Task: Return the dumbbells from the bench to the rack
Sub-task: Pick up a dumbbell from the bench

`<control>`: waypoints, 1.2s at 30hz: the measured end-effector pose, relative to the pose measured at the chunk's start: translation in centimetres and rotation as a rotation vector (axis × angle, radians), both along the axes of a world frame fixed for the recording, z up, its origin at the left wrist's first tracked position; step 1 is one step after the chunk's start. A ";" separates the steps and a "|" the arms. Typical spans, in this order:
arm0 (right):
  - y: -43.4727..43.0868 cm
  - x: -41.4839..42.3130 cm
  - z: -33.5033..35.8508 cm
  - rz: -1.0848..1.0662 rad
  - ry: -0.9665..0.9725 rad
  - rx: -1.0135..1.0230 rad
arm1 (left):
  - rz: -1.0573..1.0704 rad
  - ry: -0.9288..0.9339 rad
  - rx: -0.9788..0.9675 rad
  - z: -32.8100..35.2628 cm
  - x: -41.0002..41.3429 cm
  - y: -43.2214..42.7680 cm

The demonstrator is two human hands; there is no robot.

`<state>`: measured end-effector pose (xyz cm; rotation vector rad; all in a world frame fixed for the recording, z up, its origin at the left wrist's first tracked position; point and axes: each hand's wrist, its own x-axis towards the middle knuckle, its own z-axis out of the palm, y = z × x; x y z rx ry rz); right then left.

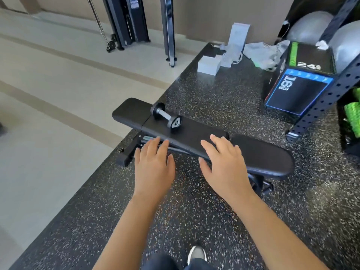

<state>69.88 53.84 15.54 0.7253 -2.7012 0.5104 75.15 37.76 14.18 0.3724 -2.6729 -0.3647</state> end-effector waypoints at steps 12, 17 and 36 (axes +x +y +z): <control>-13.7 -20.6 -4.5 0.148 -0.071 0.087 | 0.076 -0.027 0.135 -6.0 -18.7 -12.2; -23.1 -29.5 -6.6 0.231 -0.142 0.117 | 0.141 -0.055 0.149 -8.1 -27.3 -19.7; -30.2 -46.7 -26.9 0.350 -0.424 0.303 | 0.228 -0.332 0.361 -25.6 -42.1 -24.9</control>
